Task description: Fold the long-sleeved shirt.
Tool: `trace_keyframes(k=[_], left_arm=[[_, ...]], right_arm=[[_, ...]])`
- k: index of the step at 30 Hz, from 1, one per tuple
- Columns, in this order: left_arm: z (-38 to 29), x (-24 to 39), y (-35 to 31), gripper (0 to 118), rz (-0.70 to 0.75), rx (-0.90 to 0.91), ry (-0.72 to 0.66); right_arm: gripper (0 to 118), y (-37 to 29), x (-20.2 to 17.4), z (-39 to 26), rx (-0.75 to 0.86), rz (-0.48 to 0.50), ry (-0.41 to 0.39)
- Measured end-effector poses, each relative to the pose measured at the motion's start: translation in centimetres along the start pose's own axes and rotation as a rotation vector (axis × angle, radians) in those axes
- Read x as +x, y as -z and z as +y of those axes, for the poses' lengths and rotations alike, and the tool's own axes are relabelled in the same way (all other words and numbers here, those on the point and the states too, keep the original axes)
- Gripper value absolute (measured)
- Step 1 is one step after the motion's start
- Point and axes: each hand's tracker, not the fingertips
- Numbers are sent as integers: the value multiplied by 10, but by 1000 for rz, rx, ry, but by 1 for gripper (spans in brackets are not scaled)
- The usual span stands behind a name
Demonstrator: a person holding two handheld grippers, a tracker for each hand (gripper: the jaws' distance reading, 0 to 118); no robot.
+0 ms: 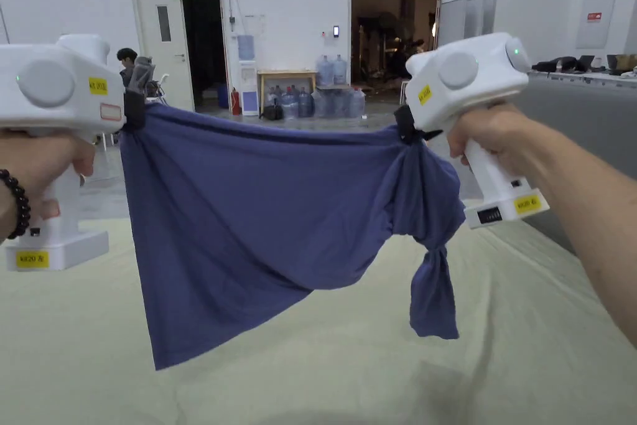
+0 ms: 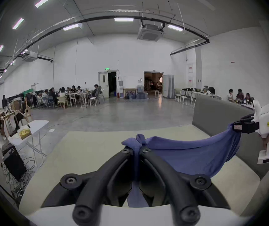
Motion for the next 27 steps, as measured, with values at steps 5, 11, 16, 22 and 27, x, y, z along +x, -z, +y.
trace_keyframes(k=[5,11,16,22,27], left_arm=[[-98,5,43,0,-35,-160,-10],[-201,13,65,0,-49,-287,-37],[-231,2,14,0,-100,-229,-105],[-302,17,-94,0,-99,-284,-20],[-391,17,-163,0,-151,-429,-8]], right_arm=[[2,64,-4,-109,-155,40,109],[2,128,-14,-208,-296,65,164],[2,81,-17,-245,-260,125,152],[2,-33,-42,-334,-254,192,23],[2,-81,-66,-436,-360,220,-38]])
